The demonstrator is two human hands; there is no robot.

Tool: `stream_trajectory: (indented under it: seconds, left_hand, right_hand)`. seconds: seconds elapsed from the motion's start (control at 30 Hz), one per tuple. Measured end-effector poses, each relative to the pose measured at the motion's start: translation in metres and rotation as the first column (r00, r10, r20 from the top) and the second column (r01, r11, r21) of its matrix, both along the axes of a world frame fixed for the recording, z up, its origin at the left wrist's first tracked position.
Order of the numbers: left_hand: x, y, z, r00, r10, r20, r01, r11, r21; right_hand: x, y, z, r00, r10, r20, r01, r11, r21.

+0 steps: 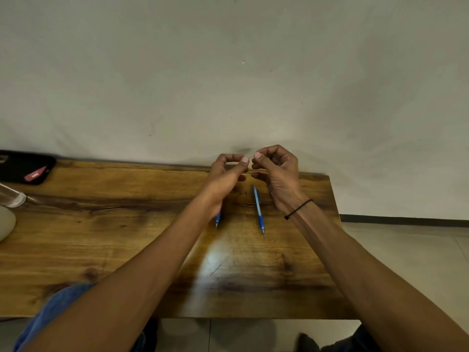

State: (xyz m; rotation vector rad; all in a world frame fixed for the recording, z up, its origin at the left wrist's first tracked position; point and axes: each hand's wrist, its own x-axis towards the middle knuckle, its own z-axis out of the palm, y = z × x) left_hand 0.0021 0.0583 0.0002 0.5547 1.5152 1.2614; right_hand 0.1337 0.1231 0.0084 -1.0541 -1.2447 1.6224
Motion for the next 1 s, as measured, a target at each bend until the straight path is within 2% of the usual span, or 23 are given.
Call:
stream_trajectory:
  seconds: [0.03,0.07,0.1,0.13,0.17,0.2,0.3,0.5,0.67,0.77,0.87,1.0]
  left_hand:
    - [-0.010,0.000,0.000,0.962,-0.085,-0.260,0.073,0.996,-0.054]
    - [-0.021,-0.001,-0.001,0.822,-0.181,-0.540,0.129,0.983,-0.135]
    - [-0.031,-0.003,-0.004,0.609,-0.256,-0.751,0.138,0.966,-0.217]
    - [-0.040,-0.006,-0.007,0.424,-0.291,-0.858,0.114,0.957,-0.268]
    - [-0.046,-0.009,-0.009,0.316,-0.313,-0.895,0.085,0.949,-0.302]
    - [-0.048,-0.011,-0.011,0.275,-0.343,-0.898,0.065,0.939,-0.338]
    - [-0.041,-0.011,-0.020,0.248,-0.436,-0.865,0.067,0.899,-0.434]
    - [-0.028,-0.009,-0.028,0.237,-0.490,-0.839,0.086,0.870,-0.485]
    - [-0.034,-0.007,-0.029,0.334,-0.471,-0.816,0.094,0.878,-0.469]
    - [-0.037,-0.007,-0.017,0.394,-0.383,-0.836,0.109,0.922,-0.371]
    - [-0.031,-0.012,-0.001,0.417,-0.212,-0.884,0.172,0.973,-0.152]
    - [-0.023,-0.018,0.010,0.442,-0.119,-0.889,0.252,0.968,-0.004]
  right_hand:
    - [0.001,0.001,0.000,1.000,-0.010,0.003,0.010,1.000,-0.009]
    - [0.001,0.001,0.000,1.000,-0.015,0.003,0.016,1.000,-0.017]
    - [0.002,0.001,-0.001,1.000,-0.018,0.003,0.018,1.000,-0.022]
    - [0.002,0.002,-0.001,1.000,-0.017,0.004,0.017,1.000,-0.023]
    - [0.002,0.002,-0.001,1.000,-0.016,0.007,0.016,1.000,-0.023]
    - [0.002,0.002,0.000,1.000,-0.015,0.011,0.015,1.000,-0.022]
    - [0.001,0.001,0.000,1.000,-0.006,0.020,0.007,1.000,-0.014]
    - [0.002,-0.001,0.001,0.999,0.013,0.041,-0.013,1.000,-0.002]
    - [0.002,-0.001,0.001,0.999,0.012,0.037,-0.012,1.000,0.000]
    - [0.001,-0.001,0.002,0.997,-0.004,0.072,0.002,1.000,0.018]
    - [-0.001,-0.001,0.010,0.996,0.013,0.091,-0.018,0.999,0.048]
    - [-0.003,-0.002,0.031,0.993,0.082,0.084,-0.091,0.989,0.116]
